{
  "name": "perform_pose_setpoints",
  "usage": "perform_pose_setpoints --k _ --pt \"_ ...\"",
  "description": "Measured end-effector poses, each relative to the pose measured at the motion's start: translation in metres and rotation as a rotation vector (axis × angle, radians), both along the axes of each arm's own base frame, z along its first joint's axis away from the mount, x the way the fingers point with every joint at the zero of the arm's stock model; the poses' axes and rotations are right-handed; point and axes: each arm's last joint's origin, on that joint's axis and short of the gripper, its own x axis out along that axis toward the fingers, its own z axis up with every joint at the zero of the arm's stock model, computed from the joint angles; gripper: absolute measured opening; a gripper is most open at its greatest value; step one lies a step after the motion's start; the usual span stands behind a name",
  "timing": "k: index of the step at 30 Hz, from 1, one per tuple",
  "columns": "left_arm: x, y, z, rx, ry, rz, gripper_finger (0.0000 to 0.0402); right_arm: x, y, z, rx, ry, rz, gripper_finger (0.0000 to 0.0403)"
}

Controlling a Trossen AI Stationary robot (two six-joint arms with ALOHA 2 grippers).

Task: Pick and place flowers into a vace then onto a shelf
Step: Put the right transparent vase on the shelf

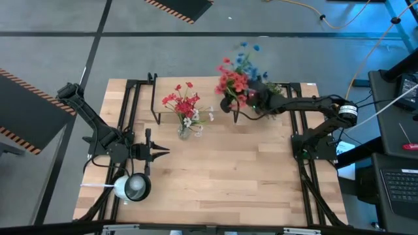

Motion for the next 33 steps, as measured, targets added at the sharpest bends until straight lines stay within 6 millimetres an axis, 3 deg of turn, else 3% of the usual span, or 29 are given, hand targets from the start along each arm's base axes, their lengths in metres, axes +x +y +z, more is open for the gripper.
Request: perform_pose_setpoints --k 7,33 --pt "0.0 0.0 0.0 0.0 0.0 0.0 0.0033 0.006 -0.002 0.02 0.032 -0.006 -0.006 0.0113" --pt "0.0 0.0 0.0 0.0 0.0 0.0 0.0033 0.002 -0.006 0.01 0.112 0.034 -0.038 0.0113"
